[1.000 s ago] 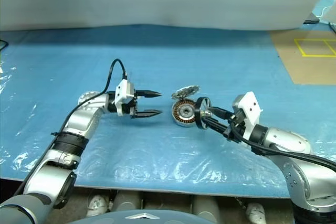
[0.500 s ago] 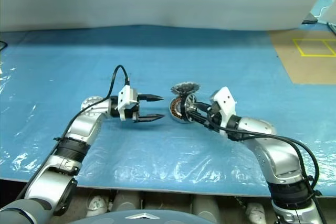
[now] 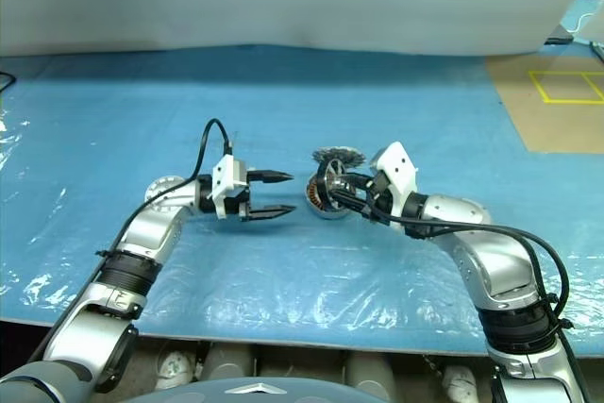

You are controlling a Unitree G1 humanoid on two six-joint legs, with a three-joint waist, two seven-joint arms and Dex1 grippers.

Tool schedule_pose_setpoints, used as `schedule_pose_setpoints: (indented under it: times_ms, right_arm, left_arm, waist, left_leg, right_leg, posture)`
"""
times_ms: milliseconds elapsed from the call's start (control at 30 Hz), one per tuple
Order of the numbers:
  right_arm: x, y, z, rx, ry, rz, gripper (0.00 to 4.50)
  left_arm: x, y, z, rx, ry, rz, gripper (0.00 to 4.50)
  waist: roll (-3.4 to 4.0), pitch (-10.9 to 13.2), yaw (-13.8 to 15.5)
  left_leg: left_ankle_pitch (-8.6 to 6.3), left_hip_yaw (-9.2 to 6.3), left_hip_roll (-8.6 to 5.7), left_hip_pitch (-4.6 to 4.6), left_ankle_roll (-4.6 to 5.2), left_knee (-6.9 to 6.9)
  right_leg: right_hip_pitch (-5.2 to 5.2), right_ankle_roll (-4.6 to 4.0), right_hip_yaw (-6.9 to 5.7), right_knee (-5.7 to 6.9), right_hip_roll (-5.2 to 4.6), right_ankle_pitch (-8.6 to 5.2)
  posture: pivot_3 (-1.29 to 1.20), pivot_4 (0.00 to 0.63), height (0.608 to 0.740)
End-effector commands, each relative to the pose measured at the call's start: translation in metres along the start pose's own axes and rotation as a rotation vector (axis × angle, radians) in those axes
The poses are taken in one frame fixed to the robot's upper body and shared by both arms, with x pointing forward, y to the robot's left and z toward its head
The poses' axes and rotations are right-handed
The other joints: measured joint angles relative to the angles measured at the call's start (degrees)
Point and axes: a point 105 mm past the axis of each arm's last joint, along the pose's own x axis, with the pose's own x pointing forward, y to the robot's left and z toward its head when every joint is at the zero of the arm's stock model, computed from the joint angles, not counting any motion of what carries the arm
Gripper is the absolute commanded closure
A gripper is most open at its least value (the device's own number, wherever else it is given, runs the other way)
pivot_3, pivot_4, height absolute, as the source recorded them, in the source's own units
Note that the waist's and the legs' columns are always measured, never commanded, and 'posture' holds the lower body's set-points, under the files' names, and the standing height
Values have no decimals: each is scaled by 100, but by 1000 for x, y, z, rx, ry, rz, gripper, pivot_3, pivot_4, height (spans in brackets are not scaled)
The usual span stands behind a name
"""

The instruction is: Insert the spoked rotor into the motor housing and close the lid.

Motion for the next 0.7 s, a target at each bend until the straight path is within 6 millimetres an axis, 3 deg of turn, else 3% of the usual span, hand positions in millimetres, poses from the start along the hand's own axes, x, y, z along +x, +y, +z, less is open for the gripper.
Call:
schedule_pose_setpoints:
  times_ms: [33, 133, 267, 700]
  right_arm:
    - [3, -7, -3, 18, -4, -20, 2921]
    - [4, -17, -20, 11, 50, -57, 2921]
    - [10, -15, -10, 30, 3, -51, 2921]
    - [11, -10, -15, -123, 101, 37, 2921]
  left_arm:
    - [3, 0, 8, 31, -22, -2, 1469]
    - [4, 0, 9, 33, -24, -4, 1469]
    - [5, -2, 9, 32, -25, -9, 1469]
    - [7, 0, 9, 32, -27, -8, 1469]
  waist:
    - [0, 0, 1]
    - [0, 0, -1]
    - [0, -1, -15]
    - [0, -1, -3]
  left_leg:
    - [0, 0, 0, 0, 0, 1]
    - [0, 0, -1, 0, 0, 4]
    - [0, 0, 1, 5, 0, 8]
    - [0, 0, 0, 8, 1, 20]
  right_leg:
    - [0, 0, 0, 2, 0, 0]
    - [0, -5, 1, 5, -1, -3]
    - [0, -4, 2, 15, 0, -2]
    - [2, -7, 4, 31, -1, -4]
  posture:
    - [0, 150, 740]
    - [0, 150, 740]
    - [0, 150, 740]
    - [0, 150, 740]
